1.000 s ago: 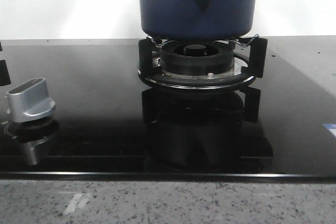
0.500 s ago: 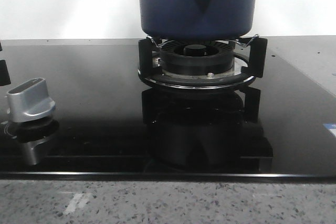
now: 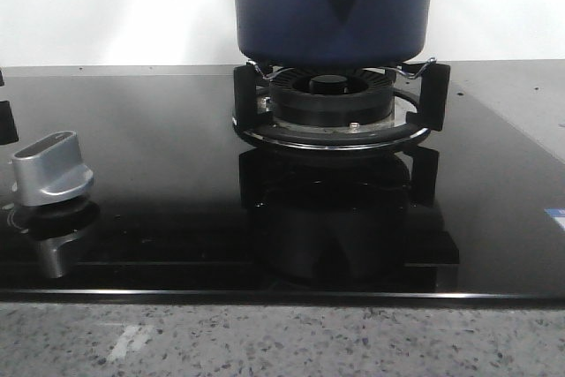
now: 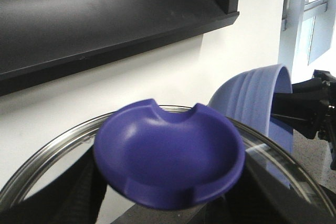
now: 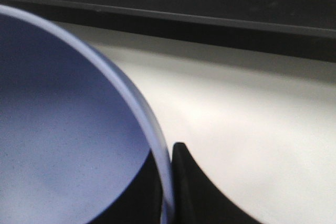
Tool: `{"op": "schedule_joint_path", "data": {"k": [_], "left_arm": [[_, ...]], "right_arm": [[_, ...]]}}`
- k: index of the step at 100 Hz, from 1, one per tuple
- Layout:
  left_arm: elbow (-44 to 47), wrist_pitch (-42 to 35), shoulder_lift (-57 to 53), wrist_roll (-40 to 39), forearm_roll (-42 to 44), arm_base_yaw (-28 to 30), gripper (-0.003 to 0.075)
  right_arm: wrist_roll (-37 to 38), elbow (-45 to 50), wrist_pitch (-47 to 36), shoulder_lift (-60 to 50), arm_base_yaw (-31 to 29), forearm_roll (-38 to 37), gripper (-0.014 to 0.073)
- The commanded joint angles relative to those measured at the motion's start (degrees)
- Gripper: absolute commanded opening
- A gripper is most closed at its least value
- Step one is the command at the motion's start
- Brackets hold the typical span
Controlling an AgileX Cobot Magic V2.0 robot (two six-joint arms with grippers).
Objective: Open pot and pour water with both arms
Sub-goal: 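Tilt the blue bowl with the right gripper, pouring water into the pot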
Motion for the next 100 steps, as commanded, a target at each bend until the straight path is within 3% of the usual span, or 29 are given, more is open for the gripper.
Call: {"op": "schedule_joint_path", "data": {"k": [1,39,100], "left_arm": [[-2.0,-0.5,-2.8,-0.1,-5.1,0.1,0.0221],[-2.0,-0.5,-2.8,-0.1,-5.1,0.1,0.0221],[-2.0,-0.5,-2.8,-0.1,-5.1,0.1,0.0221]], "right_arm": [[-0.2,-1.5,-4.6,-2.7,-0.7,0.8,-0.0046],[-0.2,8.3,-27.6,-2.7,-0.7,6.7,-0.0046],[-0.2,8.6,-28.5,-2.7,-0.7,6.7,-0.0046]]}}
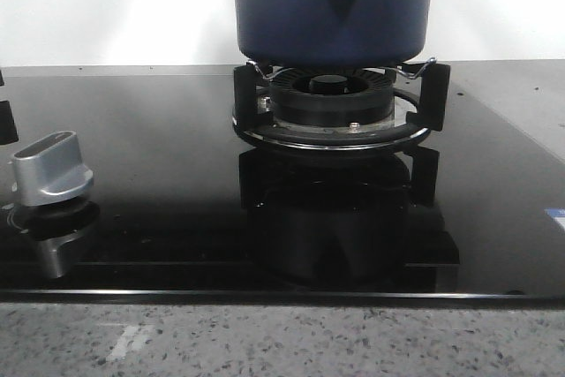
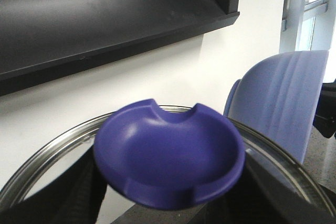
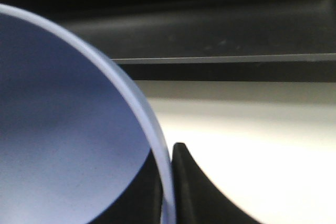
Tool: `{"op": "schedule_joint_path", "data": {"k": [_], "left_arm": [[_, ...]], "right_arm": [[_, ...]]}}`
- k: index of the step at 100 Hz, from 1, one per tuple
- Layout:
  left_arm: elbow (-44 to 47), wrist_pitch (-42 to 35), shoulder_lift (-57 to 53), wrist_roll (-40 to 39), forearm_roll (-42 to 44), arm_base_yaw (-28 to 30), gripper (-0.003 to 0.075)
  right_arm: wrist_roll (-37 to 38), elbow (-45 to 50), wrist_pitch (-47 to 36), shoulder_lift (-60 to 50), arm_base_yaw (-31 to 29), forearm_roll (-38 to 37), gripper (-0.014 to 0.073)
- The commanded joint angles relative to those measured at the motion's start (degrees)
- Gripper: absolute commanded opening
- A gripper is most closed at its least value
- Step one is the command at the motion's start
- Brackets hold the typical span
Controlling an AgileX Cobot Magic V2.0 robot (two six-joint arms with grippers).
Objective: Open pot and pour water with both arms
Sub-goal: 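Tilt the blue bowl with the right gripper, pouring water into the pot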
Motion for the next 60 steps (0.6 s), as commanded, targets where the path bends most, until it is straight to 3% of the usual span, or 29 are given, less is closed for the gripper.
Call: {"op": "schedule_joint_path", "data": {"k": [1,60], "left_arm": [[-2.0,-0.5,-2.8,-0.1,-5.1,0.1,0.0221],[-2.0,-0.5,-2.8,-0.1,-5.1,0.1,0.0221]], "right_arm": [[-0.1,-1.5,-5.6,-2.7,-0.3,0.3,-0.0046],[-0.1,-1.5,-6.6,-2.7,-0.3,0.3,-0.0046]]}}
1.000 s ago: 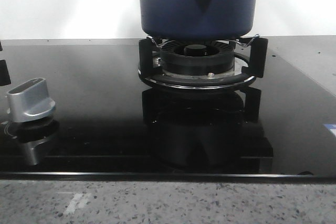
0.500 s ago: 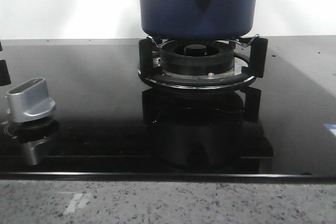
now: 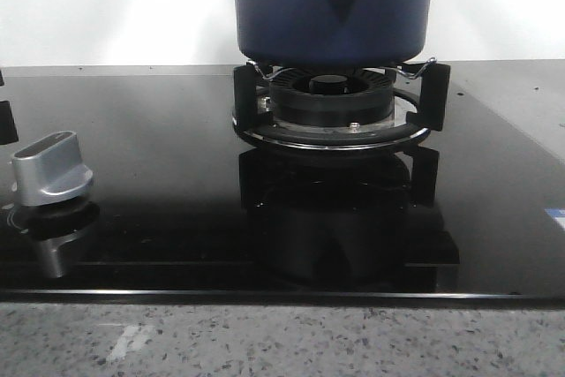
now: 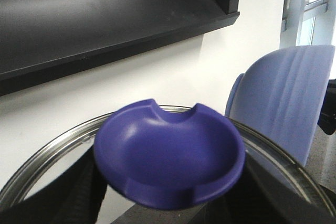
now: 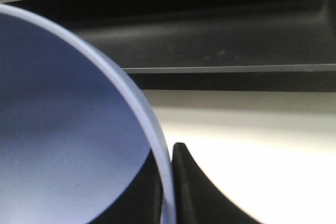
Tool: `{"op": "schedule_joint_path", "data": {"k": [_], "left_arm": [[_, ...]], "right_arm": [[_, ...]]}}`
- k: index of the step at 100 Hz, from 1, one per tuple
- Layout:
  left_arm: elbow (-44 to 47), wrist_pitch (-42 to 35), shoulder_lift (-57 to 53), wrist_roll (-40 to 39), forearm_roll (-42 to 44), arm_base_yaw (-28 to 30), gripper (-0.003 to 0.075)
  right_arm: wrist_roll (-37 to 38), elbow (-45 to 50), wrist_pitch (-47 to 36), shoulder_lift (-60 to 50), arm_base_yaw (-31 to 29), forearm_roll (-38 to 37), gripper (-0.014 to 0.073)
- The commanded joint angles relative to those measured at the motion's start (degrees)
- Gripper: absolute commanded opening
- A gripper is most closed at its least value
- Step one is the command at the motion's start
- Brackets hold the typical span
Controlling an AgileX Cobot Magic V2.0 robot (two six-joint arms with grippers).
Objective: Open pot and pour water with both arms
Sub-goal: 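Tilt the blue bowl with the right gripper, pouring water into the pot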
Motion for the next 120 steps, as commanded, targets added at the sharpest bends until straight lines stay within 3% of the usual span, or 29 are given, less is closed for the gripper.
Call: {"op": "schedule_joint_path", "data": {"k": [1,43,51,84,96,120], "left_arm": [[-2.0,-0.5,-2.8,-0.1,-5.1,0.1,0.0221],[-2.0,-0.5,-2.8,-0.1,-5.1,0.1,0.0221],[-2.0,-0.3,-2.8,-0.1,-5.1,0.1,0.0221],[-2.0,1.9,-2.8,-0.1,-5.5,0.0,0.0221],[-2.0,4.1,-2.8,-0.1,-5.6,0.0,0.0221],[-2.0,4.2,-2.6,-0.1,-5.9,-4.1,0.0221]], "right_arm": [[0.0,-1.5,-5.1,-2.6,-0.3,0.3,-0.0046],[0.0,-1.5,-5.8,-2.6,-0.3,0.3,-0.0047],[0.0,-2.2,-2.1,-3.4,-0.3,0.6,-0.0046],[0.0,-17.2,43.0,-9.2,-3.4,4.5,-0.0046],[0.1,-25.3,65.2,-9.3,-9.5,4.8,-0.0046],[3.2,-32.3,98.2,-8.0,-26.0,5.0,-0.0046]]}}
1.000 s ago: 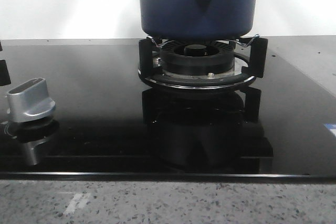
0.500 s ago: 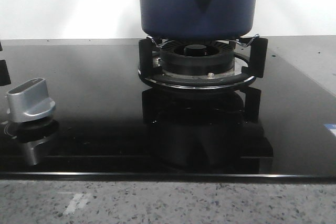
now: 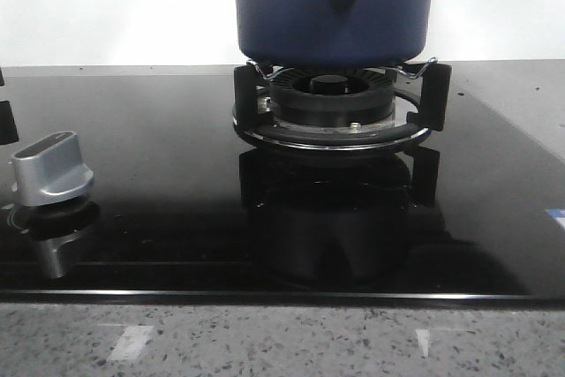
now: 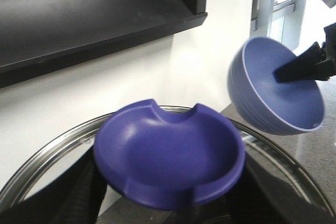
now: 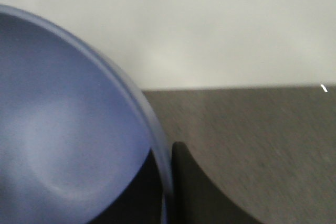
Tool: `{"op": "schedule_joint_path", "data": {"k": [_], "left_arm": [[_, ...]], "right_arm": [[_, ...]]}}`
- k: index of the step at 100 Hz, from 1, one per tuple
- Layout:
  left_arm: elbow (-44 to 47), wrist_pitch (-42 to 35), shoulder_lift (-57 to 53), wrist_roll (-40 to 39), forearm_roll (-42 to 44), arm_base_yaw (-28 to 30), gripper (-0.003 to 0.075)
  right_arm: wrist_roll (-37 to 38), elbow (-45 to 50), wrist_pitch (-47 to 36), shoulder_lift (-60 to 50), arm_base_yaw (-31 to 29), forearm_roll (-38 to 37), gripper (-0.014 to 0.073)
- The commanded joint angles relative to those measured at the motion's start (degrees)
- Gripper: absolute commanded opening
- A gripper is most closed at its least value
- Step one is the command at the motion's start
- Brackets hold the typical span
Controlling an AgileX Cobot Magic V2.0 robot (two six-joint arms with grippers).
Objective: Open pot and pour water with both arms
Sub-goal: 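Tilt the blue bowl with the right gripper, pouring water into the pot, then set the blue bowl back on the counter and open the right gripper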
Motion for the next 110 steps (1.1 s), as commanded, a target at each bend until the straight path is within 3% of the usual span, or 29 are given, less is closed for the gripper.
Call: {"op": "schedule_joint_path", "data": {"k": [1,11,26,54,86,96,110], "left_arm": [[-2.0,-0.1,-2.5,-0.1,-5.6,-2.3,0.0221],[-2.0,-1.6,-1.6,-0.1,-5.7,-5.1,0.0221],[-2.0,-2.1,0.1,0.1,-6.1,-8.1,0.0221],[-2.0,-2.8,2.8,0.2,-6.7,-11.6,0.0221],[-2.0,-2.8,3.4,0.3,-7.0,-11.9,0.0221],[-2.0,-2.8,3.4,0.3,-7.0,-11.9,0.0221],[-2.0,-2.8,3.4,0.3,-7.0,-11.9,0.0221]], "right_arm": [[1.2,-2.4,7.7,-1.0,-5.1,0.5,-0.0046],[1.2,-1.0,16.0,0.9,-10.9,0.5,-0.0046],[1.2,2.6,18.2,3.1,-16.3,0.6,-0.0047],[1.2,10.2,15.2,5.9,-16.8,-0.4,-0.0047],[1.1,11.6,14.7,7.9,-16.8,-0.8,-0.004],[1.1,10.8,14.8,7.5,-16.8,-1.1,0.0041],[1.1,8.3,17.0,7.4,-16.8,-1.1,0.0328]]}}
